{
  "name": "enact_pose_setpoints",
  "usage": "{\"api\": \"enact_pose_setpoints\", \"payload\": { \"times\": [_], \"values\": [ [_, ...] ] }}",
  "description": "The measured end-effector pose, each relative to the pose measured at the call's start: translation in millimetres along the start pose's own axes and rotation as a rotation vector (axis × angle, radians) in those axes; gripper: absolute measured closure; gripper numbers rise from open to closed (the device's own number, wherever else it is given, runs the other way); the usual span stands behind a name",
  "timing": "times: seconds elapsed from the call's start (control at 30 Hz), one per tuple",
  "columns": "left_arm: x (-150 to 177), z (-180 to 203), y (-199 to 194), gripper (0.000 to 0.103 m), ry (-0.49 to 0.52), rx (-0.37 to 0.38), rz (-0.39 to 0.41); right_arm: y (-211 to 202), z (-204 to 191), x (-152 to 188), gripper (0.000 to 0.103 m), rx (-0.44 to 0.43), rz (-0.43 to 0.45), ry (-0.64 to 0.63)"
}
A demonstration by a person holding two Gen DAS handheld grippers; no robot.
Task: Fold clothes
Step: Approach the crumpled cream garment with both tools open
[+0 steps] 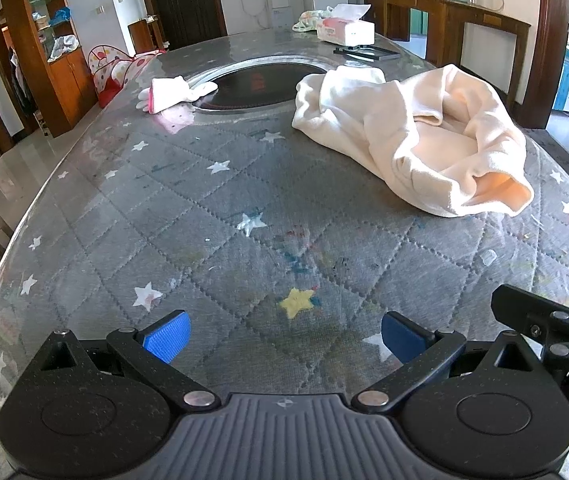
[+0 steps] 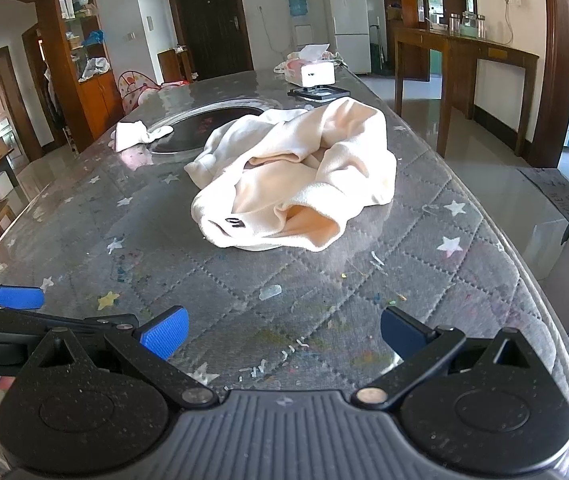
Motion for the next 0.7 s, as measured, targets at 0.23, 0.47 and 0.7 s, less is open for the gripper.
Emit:
{"api": "enact_pose_setpoints", "payload": {
  "times": [0.23, 0.47, 0.7],
  "values": [
    [-0.1, 1.3, 4.3, 0.0, 0.002, -0.002, -0.01, 4.2, 2.3, 1.2, 0.0, 0.001, -0.009, 0.004],
    [-0.9, 2.1, 7.3, 0.0, 0.003, -0.002, -0.013, 8.0, 4.5, 0.8, 0.0, -0.001, -0.015, 0.012],
    [-2.2, 3.0, 8.8, 0.0, 0.003, -0.003, -0.013, 9.0, 5.3, -0.1, 0.0, -0.003, -0.018, 0.015]
  ]
}}
Point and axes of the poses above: each gripper's, at about its wrist camera, not at the fingertips, and y roughly the way its jaws point, z to its right, x to its underside, the point moved 4 cm from there along y, roughly the way its jaws point, and after that the axes turned 7 degrees about z, right-handed, at the moved point
